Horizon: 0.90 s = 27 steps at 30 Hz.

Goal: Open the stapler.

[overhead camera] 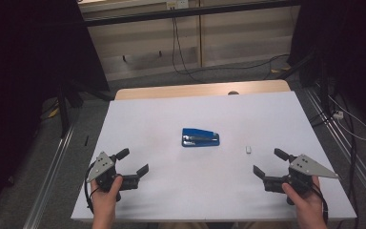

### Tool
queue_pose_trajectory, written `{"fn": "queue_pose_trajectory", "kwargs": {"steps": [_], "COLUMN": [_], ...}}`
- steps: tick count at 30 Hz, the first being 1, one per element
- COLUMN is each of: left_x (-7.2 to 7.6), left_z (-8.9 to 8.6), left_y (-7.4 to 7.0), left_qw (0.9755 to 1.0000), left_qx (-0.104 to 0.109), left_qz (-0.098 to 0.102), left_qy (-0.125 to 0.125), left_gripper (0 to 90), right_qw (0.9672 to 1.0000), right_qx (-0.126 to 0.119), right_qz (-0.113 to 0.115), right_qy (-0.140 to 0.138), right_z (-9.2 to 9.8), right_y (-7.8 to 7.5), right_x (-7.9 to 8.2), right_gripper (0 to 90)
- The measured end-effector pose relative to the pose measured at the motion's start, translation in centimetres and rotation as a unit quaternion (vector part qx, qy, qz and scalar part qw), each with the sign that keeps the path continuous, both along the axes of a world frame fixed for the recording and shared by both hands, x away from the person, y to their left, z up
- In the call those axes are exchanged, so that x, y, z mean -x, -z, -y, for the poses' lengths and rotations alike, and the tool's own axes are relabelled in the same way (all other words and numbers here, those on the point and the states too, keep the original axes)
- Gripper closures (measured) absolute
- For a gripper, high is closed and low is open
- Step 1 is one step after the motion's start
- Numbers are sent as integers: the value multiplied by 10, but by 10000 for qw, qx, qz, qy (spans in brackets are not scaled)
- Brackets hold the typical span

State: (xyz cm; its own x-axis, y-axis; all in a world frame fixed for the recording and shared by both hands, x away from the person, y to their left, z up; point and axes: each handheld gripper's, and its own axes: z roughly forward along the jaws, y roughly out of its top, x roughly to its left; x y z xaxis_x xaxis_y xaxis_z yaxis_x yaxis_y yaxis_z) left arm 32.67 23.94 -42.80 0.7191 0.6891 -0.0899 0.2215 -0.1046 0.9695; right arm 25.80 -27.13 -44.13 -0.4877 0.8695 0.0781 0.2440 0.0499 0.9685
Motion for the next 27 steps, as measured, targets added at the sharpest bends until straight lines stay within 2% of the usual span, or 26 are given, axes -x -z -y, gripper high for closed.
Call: {"fn": "queue_pose_trajectory", "kwargs": {"steps": [9, 14, 20, 24, 27], "left_x": [-2, -6, -13, -17, -21], "left_z": [4, 9, 19, 23, 27], "left_y": [-1, -3, -6, -8, -6], "left_qw": [10000, 9992, 9991, 9990, 9991], "left_qx": [-71, -382, -402, -422, -397], "left_qz": [1, 70, 66, 134, 62], "left_qy": [69, 32, 109, 54, 111], "left_gripper": [25, 25, 25, 26, 25], "right_qw": [9998, 9999, 9998, 9998, 9996], "right_qx": [167, 127, 160, 177, 214], "right_qz": [71, 80, 131, 67, 107], "right_qy": [-7, 30, 77, 118, 117], "right_z": [-4, -4, -4, -7, -9], "right_y": [-1, 0, -1, 0, -1], "right_x": [-1, -4, -9, -12, -14], "right_gripper": [38, 38, 37, 36, 35]}}
